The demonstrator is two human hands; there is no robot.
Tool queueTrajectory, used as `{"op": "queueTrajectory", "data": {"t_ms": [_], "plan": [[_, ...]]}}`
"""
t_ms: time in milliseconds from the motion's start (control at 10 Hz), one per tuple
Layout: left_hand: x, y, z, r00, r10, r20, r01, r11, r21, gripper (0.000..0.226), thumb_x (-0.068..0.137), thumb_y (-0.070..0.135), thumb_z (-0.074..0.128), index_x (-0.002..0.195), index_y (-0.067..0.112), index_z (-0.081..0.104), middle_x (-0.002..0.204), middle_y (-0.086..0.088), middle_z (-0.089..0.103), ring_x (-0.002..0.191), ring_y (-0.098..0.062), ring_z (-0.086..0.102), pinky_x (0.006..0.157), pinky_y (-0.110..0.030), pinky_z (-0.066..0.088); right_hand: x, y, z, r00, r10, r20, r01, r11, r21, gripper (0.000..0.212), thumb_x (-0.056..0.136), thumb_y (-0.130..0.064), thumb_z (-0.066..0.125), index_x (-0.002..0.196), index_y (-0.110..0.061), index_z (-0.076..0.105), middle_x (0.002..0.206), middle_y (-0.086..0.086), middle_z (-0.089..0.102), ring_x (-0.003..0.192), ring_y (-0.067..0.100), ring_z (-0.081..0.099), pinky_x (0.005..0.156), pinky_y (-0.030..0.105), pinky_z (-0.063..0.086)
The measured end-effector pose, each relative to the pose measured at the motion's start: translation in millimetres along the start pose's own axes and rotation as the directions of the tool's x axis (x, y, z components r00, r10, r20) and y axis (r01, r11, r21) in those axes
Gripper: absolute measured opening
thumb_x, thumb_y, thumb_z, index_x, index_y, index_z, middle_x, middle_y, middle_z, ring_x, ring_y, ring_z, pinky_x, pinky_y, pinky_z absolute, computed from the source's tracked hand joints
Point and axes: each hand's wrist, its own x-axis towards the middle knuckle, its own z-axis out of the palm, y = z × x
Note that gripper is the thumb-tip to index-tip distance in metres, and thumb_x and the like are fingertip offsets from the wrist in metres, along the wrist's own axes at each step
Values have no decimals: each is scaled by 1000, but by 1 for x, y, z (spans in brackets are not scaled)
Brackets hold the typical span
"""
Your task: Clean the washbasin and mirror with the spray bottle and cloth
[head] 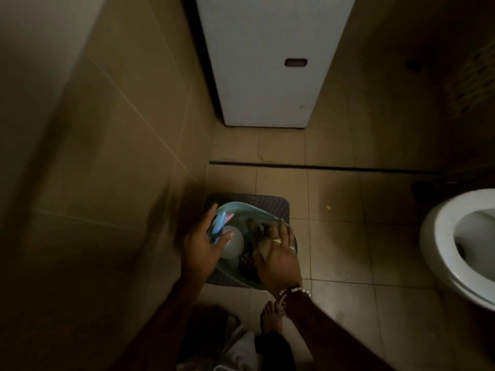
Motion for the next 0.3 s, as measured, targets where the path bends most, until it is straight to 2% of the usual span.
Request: {"op": "queueTrajectory", "data": {"t_ms": [100, 200, 300], "plan": [[-2, 20, -7, 985, 170, -8, -168, 980, 108, 73, 79, 50, 67, 141, 20, 42, 138, 4, 52, 125, -10, 47, 103, -33, 43, -14, 3, -25, 997, -38, -64, 34, 998, -51, 79, 95, -51, 42, 157, -17, 6, 165, 7, -1, 151, 31, -4, 122, 51, 17], [-4, 50, -4, 943, 334, -5, -320, 909, 267, 66, 86, 53, 55, 141, 19, 42, 146, 0, 45, 136, -17, 39, 107, -49, 37, -26, 17, -54, 991, -56, -124, 41, 992, -117, 82, 95, -56, 39, 157, -21, -1, 164, 4, -11, 149, 28, -12, 119, 53, 5], [-17, 98, 0, 920, 387, 66, -380, 839, 389, 72, 85, 60, 50, 144, 20, 39, 153, 2, 36, 142, -17, 29, 112, -52, 26, -43, 37, -88, 977, -37, -211, -4, 982, -190, 82, 96, -61, 35, 157, -22, -3, 163, 7, -15, 149, 31, -13, 116, 58, 0]]}}
